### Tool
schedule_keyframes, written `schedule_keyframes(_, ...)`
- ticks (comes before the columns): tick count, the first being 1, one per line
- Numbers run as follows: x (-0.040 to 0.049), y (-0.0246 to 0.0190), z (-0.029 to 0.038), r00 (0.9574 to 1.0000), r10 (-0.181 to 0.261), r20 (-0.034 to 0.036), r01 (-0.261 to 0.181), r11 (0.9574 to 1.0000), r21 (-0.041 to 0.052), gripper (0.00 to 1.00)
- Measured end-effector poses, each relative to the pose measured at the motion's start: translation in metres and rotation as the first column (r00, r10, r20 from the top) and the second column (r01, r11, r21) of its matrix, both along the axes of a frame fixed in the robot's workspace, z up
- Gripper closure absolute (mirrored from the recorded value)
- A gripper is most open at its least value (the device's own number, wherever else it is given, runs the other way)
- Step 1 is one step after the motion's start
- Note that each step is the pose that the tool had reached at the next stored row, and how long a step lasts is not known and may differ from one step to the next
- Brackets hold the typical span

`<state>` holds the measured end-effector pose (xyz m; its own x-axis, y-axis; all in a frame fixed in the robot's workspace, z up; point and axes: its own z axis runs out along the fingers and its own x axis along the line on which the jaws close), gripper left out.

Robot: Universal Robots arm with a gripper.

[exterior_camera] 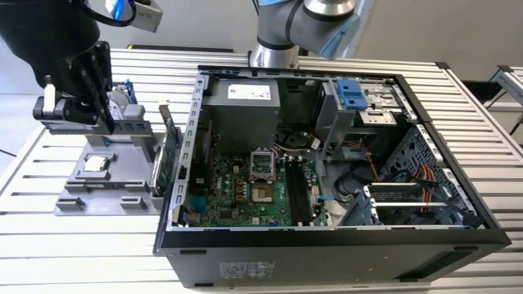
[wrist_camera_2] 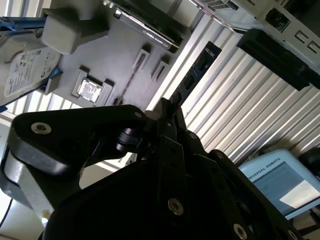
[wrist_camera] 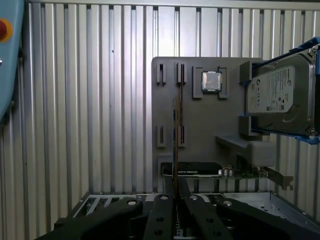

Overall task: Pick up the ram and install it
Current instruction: 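Pick up the ram and move it above insertion slot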

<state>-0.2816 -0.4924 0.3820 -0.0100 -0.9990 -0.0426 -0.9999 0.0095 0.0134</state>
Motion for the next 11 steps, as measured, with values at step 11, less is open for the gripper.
schedule_keyframes(11,0.0127,0.0001,0.0,1.0,0.0,0.0,0.0,1.0,0.0,1.0)
